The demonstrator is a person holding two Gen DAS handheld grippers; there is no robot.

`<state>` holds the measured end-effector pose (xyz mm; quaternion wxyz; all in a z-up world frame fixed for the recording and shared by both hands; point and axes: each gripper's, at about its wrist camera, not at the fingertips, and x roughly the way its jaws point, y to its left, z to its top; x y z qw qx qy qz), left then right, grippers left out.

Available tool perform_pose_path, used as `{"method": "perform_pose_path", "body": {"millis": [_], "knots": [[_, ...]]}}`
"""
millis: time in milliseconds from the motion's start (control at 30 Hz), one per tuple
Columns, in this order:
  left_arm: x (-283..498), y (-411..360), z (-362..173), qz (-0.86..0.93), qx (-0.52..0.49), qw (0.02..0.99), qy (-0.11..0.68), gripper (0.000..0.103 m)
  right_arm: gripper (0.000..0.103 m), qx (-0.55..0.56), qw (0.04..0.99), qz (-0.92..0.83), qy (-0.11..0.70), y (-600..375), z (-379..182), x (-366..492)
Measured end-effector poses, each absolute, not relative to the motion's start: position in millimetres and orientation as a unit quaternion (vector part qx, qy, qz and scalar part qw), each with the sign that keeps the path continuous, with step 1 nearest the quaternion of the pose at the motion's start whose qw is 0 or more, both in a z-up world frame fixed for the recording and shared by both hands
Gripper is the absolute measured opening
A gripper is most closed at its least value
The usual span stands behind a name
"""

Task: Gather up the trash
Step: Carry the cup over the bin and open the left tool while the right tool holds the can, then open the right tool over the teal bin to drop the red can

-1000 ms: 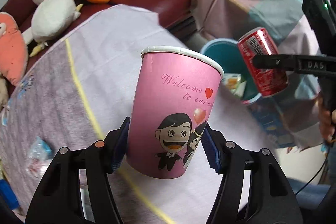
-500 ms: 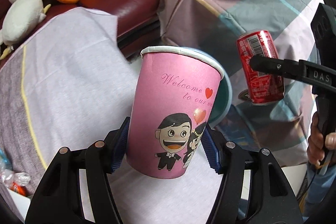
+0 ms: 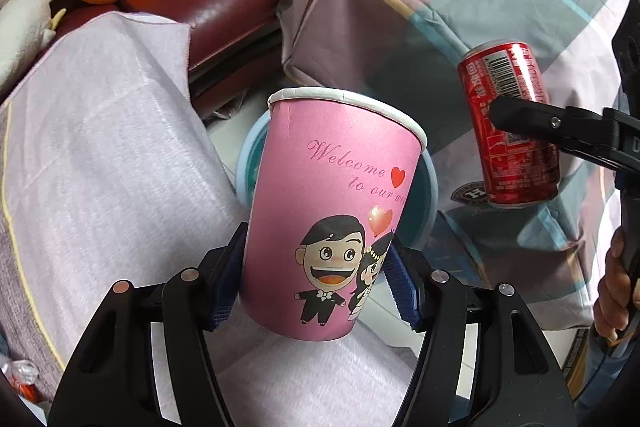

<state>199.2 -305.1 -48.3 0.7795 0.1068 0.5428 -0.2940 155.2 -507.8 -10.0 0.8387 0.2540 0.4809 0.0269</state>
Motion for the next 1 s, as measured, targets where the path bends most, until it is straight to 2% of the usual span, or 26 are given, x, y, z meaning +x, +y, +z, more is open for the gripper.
{"method": "perform_pose_path", "body": {"millis": [100,233,500,1000], "knots": [[205,-310,-53,-0.298,0.1,0.776,0.547,0.066,0.045,0.256,0.837,0.024,0.483,-510,-13,158],[206,-311,-58,-0.297,0.101,0.776,0.547,0.084,0.045,0.256,0.835,0.021,0.487,-511,-16,162],[205,-298,-60,-0.291,0.095,0.779,0.547,0.09,0.045,0.252,0.832,0.024,0.494,-505,-21,171],[196,-261,-64,-0.279,0.059,0.78,0.557,0.091,0.046,0.235,0.816,0.047,0.526,-476,-40,189]]}}
